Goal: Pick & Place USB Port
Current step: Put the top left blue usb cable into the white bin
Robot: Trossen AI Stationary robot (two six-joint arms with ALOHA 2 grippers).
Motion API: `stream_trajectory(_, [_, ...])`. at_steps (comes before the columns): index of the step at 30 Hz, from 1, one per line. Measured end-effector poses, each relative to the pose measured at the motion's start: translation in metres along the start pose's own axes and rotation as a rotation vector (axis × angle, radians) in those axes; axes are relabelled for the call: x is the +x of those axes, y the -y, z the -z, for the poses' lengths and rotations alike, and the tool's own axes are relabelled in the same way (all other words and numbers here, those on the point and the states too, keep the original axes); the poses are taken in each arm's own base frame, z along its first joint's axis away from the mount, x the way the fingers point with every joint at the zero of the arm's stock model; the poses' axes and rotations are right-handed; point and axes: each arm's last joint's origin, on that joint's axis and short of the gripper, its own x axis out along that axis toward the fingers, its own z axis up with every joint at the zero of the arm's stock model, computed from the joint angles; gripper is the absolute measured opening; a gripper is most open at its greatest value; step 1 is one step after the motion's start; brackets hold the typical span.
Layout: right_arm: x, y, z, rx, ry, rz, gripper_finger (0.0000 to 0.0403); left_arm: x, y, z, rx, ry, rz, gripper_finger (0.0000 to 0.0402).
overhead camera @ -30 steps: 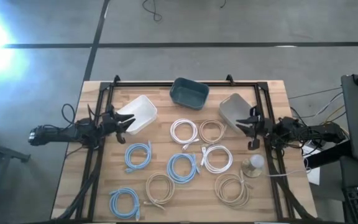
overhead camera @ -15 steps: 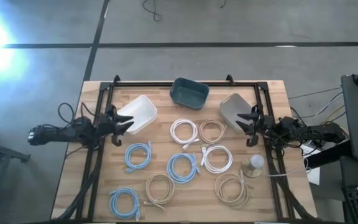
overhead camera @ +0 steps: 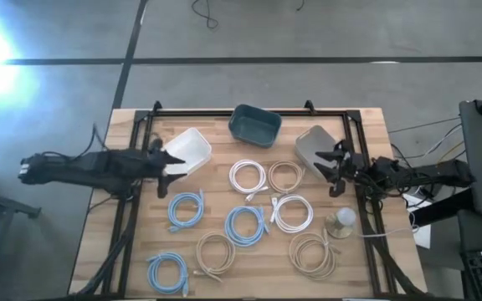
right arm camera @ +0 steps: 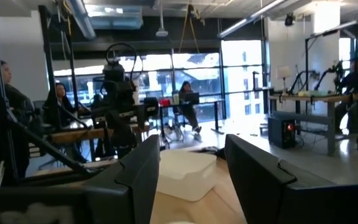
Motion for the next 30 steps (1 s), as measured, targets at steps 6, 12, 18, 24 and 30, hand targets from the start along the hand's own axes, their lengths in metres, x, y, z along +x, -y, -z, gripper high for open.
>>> stream_trajectory(6, [0.011,-0.003,0.005,0.015,-0.002,0.001,0.0187,0.028,0.009,0.006,0.001,-0.156,0.074,0.0209])
stream_trajectory(12, [0.019,-0.004,0.003,0.056,0.012,0.015,0.0187,0.047,0.014,0.014,-0.009,-0.280,0.099,0.0209])
stream_trajectory(18, [0.046,-0.011,-0.008,0.010,-0.123,0.031,0.0187,0.061,0.018,0.024,-0.033,-0.392,0.135,0.0208])
stream_trajectory(24, [0.082,-0.018,-0.015,-0.066,-0.395,0.078,0.0187,0.074,0.021,0.034,-0.028,-0.492,0.135,0.0207])
stream_trajectory(30, [0.117,-0.020,-0.011,-0.120,-0.547,0.133,0.0187,0.086,0.024,0.044,-0.038,-0.582,0.129,0.0202])
